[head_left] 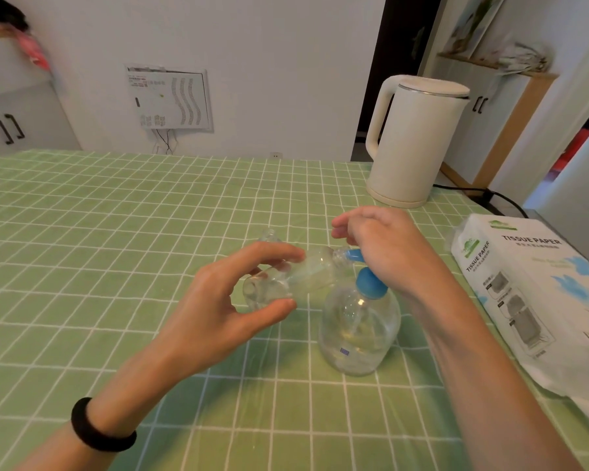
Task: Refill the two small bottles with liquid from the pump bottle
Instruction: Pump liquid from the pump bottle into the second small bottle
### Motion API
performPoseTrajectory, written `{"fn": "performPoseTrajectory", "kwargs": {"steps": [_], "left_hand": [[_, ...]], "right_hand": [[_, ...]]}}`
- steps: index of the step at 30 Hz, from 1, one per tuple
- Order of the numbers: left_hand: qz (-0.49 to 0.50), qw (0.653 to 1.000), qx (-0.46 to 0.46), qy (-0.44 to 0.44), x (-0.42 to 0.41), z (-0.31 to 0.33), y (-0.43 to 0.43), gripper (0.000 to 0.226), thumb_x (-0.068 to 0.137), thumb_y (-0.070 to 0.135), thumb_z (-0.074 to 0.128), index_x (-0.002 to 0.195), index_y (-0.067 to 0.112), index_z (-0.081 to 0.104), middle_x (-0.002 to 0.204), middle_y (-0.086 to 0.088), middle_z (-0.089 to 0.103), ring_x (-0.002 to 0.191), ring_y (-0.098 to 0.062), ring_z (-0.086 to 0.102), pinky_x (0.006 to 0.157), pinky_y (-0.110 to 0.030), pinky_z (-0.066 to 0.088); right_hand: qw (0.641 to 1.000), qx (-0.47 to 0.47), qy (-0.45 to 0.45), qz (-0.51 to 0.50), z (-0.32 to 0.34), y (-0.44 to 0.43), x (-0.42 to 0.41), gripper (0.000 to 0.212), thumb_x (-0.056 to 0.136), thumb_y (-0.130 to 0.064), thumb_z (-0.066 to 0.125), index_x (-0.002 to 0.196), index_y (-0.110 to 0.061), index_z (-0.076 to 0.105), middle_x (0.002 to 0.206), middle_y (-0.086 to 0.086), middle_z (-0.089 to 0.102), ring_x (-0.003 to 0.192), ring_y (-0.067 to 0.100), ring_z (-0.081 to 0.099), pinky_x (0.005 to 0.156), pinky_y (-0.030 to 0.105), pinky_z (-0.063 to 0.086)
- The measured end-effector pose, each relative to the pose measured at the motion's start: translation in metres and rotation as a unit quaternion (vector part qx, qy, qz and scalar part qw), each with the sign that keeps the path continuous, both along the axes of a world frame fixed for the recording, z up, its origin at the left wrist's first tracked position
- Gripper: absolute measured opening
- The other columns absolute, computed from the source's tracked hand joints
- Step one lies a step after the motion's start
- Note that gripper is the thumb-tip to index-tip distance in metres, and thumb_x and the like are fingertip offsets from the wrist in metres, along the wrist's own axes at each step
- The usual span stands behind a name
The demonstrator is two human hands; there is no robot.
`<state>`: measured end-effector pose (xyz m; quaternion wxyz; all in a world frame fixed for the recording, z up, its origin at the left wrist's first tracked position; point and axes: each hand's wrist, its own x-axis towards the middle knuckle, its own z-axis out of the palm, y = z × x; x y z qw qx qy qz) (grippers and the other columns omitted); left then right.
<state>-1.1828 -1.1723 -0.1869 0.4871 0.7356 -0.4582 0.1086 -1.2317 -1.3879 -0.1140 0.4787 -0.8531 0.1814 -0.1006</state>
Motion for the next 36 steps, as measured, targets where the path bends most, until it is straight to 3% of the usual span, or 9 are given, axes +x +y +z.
{"fn": "performPoseTrajectory", "kwargs": {"steps": [3,8,11,13,15,18,23,30,36], "left_hand": [[0.0,1.0,0.005,0.003,0.0002,-0.0005,-0.0001,0.048,0.089,0.034,0.077,0.135,0.033,0.063,0.131,0.019,0.069,0.118,-0.012,0.07,0.096,-0.027,0.055],[-0.006,1.0,0.006,0.008,-0.0033,-0.0019,-0.0009,0.048,0.089,0.034,0.076,0.135,0.036,0.063,0.13,0.018,0.07,0.117,-0.011,0.07,0.095,-0.028,0.056],[-0.009,1.0,0.004,0.015,-0.0044,-0.0007,-0.0019,0.048,0.089,0.034,0.076,0.135,0.038,0.061,0.13,0.018,0.07,0.119,-0.012,0.07,0.096,-0.029,0.056],[-0.009,1.0,-0.001,0.021,-0.0045,-0.0006,-0.0019,0.049,0.088,0.034,0.077,0.135,0.035,0.061,0.131,0.019,0.07,0.119,-0.012,0.07,0.097,-0.03,0.056],[-0.009,0.999,-0.008,0.03,-0.0039,-0.0012,-0.0023,0.05,0.087,0.033,0.078,0.135,0.032,0.062,0.13,0.02,0.071,0.119,-0.01,0.071,0.098,-0.031,0.056],[-0.008,0.999,-0.013,0.048,-0.0029,-0.0031,-0.0037,0.048,0.086,0.031,0.079,0.132,0.03,0.065,0.127,0.021,0.072,0.117,-0.009,0.071,0.099,-0.031,0.056],[-0.015,0.997,-0.021,0.071,-0.0052,-0.0051,-0.0039,0.046,0.085,0.029,0.079,0.129,0.033,0.068,0.126,0.017,0.074,0.117,-0.012,0.072,0.102,-0.035,0.056],[-0.014,0.996,-0.033,0.079,-0.004,-0.0025,-0.0024,0.045,0.085,0.031,0.08,0.129,0.032,0.068,0.126,0.009,0.074,0.116,-0.02,0.073,0.101,-0.042,0.057],[-0.009,0.997,-0.031,0.074,-0.0019,-0.001,-0.0017,0.045,0.084,0.031,0.08,0.128,0.023,0.07,0.122,0.007,0.073,0.116,-0.02,0.072,0.1,-0.048,0.058]], "right_hand": [[0.999,0.032,0.016,0.006,-0.0018,0.0017,0.0016,0.035,0.094,-0.012,0.045,0.093,-0.03,0.074,0.106,-0.013,0.075,0.11,0.007,0.064,0.108,0.036,0.047],[0.999,0.046,0.017,0.004,-0.0053,0.0027,-0.0028,0.033,0.094,-0.013,0.045,0.093,-0.029,0.074,0.108,-0.011,0.075,0.11,0.008,0.065,0.108,0.038,0.048],[1.0,0.031,0.0,-0.001,-0.0029,0.0018,-0.0027,0.03,0.092,-0.018,0.046,0.096,-0.016,0.077,0.101,-0.011,0.078,0.106,0.021,0.069,0.103,0.043,0.052],[1.0,0.015,-0.018,-0.007,-0.0018,0.0013,-0.0028,0.031,0.091,-0.022,0.047,0.096,-0.014,0.076,0.096,-0.006,0.079,0.104,0.029,0.069,0.096,0.039,0.054],[1.0,0.014,-0.02,-0.004,-0.0021,0.0011,-0.0015,0.029,0.092,-0.022,0.047,0.09,-0.023,0.076,0.102,0.002,0.079,0.102,0.026,0.069,0.097,0.038,0.054],[0.999,0.042,-0.004,0.004,-0.0044,0.0012,0.0013,0.032,0.093,-0.016,0.046,0.087,-0.029,0.074,0.105,-0.011,0.077,0.106,0.008,0.067,0.105,0.038,0.05],[0.998,0.055,0.011,0.006,-0.0079,0.0013,-0.002,0.032,0.095,-0.014,0.045,0.092,-0.029,0.073,0.102,-0.012,0.076,0.109,0.008,0.065,0.107,0.038,0.048],[0.998,0.051,-0.024,0.002,-0.0032,-0.0013,-0.0003,0.028,0.091,-0.022,0.047,0.089,-0.03,0.074,0.099,-0.014,0.077,0.1,0.005,0.067,0.087,0.029,0.05],[0.999,0.054,-0.001,0.001,-0.0081,0.0004,0.0032,0.034,0.094,-0.009,0.046,0.094,-0.027,0.074,0.098,-0.011,0.077,0.101,0.004,0.066,0.086,0.024,0.048]]}}
